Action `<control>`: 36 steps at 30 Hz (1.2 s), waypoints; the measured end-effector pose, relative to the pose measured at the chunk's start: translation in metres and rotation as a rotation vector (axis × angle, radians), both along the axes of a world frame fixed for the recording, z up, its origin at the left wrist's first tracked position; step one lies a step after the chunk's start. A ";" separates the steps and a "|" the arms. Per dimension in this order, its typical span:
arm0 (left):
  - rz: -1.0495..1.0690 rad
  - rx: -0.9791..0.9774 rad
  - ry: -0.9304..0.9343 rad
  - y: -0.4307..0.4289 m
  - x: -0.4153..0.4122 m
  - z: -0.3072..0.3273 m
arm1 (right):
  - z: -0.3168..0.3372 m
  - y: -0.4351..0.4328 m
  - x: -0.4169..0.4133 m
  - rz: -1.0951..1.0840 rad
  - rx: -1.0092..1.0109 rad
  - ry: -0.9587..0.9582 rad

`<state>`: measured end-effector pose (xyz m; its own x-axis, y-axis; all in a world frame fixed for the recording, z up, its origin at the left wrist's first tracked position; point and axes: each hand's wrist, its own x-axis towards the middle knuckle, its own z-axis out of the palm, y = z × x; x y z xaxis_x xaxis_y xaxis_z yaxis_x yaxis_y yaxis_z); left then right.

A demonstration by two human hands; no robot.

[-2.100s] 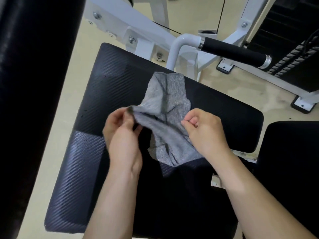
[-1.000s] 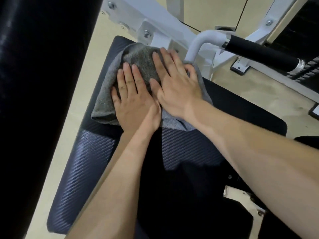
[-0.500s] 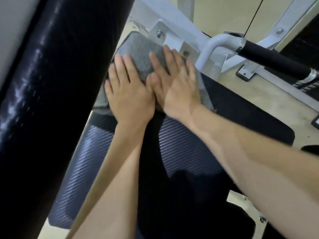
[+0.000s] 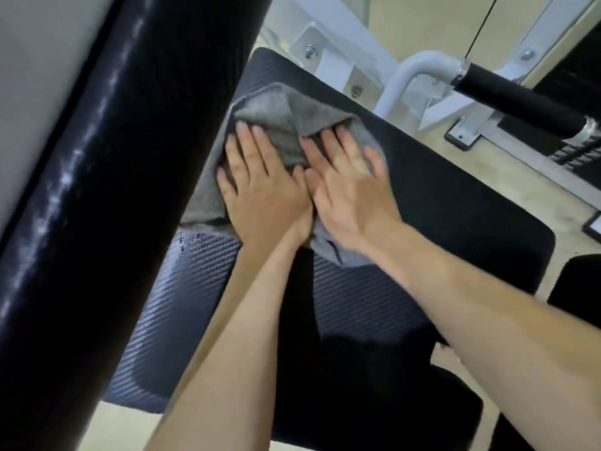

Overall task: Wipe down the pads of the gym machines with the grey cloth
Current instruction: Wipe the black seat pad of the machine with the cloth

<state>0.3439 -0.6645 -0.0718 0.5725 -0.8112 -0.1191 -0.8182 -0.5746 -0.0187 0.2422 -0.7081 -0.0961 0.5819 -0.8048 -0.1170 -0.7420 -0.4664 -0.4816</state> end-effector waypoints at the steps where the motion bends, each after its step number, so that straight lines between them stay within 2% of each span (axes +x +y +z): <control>1: -0.025 -0.021 -0.015 -0.018 0.006 0.000 | 0.000 -0.017 0.006 -0.029 0.020 0.005; 3: -0.073 -0.052 -0.030 -0.038 0.014 0.000 | 0.003 -0.033 0.013 -0.089 0.042 -0.007; 6: -0.100 -0.078 -0.032 -0.018 0.018 0.001 | 0.002 -0.014 0.017 -0.113 0.016 0.011; 12: -0.080 0.037 0.001 0.098 0.002 0.013 | 0.006 0.103 0.007 -0.037 0.061 -0.024; 20: -0.190 0.225 -0.015 0.230 -0.012 0.019 | 0.007 0.236 -0.022 -0.016 0.206 -0.083; 23: -0.309 0.257 -0.005 0.268 0.002 0.025 | 0.014 0.279 -0.010 -0.076 0.269 -0.095; 26: -0.373 0.222 -0.017 0.267 0.020 0.023 | 0.021 0.285 0.003 -0.149 0.266 -0.073; 30: -0.370 0.086 -0.074 0.208 0.032 0.011 | 0.015 0.237 0.022 -0.267 0.223 -0.080; 33: -0.413 0.088 -0.075 0.167 0.041 0.008 | 0.010 0.207 0.032 -0.348 0.227 -0.081; 36: -0.533 0.049 -0.130 0.177 0.047 0.004 | 0.001 0.229 0.032 -0.378 0.165 -0.050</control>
